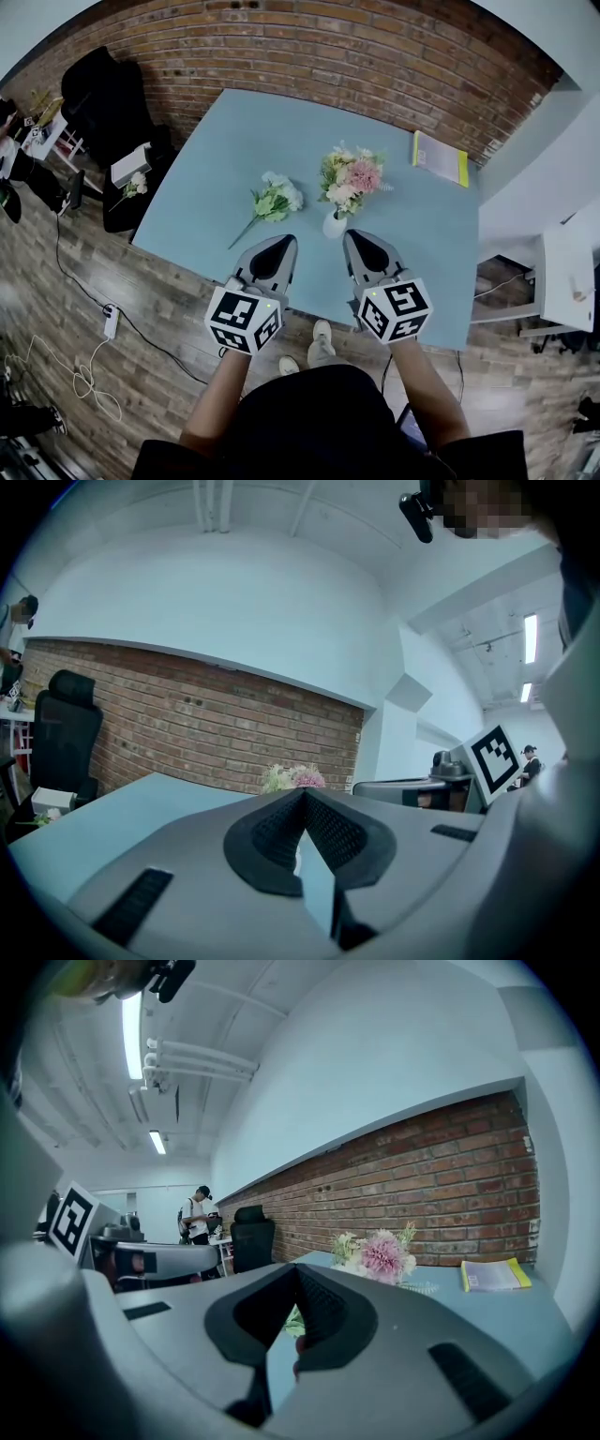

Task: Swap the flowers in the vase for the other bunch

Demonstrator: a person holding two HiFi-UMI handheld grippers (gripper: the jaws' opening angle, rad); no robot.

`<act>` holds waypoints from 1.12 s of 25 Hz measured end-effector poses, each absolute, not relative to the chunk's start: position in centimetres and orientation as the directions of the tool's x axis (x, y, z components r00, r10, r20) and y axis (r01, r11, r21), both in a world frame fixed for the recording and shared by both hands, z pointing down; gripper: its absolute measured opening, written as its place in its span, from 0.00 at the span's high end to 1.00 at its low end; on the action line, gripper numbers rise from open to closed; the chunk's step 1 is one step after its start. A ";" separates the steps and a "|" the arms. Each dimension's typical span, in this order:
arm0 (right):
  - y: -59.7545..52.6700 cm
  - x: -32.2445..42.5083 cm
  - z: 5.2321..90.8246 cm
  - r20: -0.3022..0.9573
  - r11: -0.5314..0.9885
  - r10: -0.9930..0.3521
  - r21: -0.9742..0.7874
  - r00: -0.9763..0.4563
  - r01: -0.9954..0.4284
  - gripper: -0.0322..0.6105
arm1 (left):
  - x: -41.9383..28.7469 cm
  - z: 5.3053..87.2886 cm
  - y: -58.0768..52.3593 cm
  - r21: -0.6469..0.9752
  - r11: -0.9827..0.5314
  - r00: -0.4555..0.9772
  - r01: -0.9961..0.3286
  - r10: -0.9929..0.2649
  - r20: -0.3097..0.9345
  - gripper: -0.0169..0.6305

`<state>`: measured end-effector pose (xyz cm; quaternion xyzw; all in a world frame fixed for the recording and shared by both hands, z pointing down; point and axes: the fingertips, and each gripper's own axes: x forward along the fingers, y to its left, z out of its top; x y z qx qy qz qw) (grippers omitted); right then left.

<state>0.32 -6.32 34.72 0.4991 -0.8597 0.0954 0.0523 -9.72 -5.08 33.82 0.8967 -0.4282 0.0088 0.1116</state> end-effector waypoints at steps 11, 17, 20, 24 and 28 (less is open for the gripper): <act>-9.2 2.2 36.5 0.213 0.485 -0.839 -0.127 -0.501 -0.865 0.93 | -7.4 35.0 -8.0 0.204 -0.602 0.632 -0.772 -0.762 0.140 0.97; -10.5 3.2 38.0 0.236 0.473 -0.839 -0.132 -0.491 -0.871 0.93 | -6.8 36.0 -9.2 0.215 -0.593 0.627 -0.776 -0.761 0.165 0.97; -10.9 3.6 38.8 0.253 0.470 -0.835 -0.134 -0.489 -0.872 0.93 | -6.5 36.4 -9.8 0.224 -0.590 0.627 -0.776 -0.760 0.170 0.97; -11.6 4.3 39.9 0.267 0.470 -0.827 -0.153 -0.495 -0.869 0.93 | -5.5 37.3 -10.4 0.233 -0.594 0.635 -0.770 -0.749 0.191 0.97; -12.4 4.7 40.9 0.284 0.471 -0.822 -0.149 -0.494 -0.869 0.93 | -5.1 38.2 -10.8 0.240 -0.591 0.636 -0.770 -0.741 0.214 0.97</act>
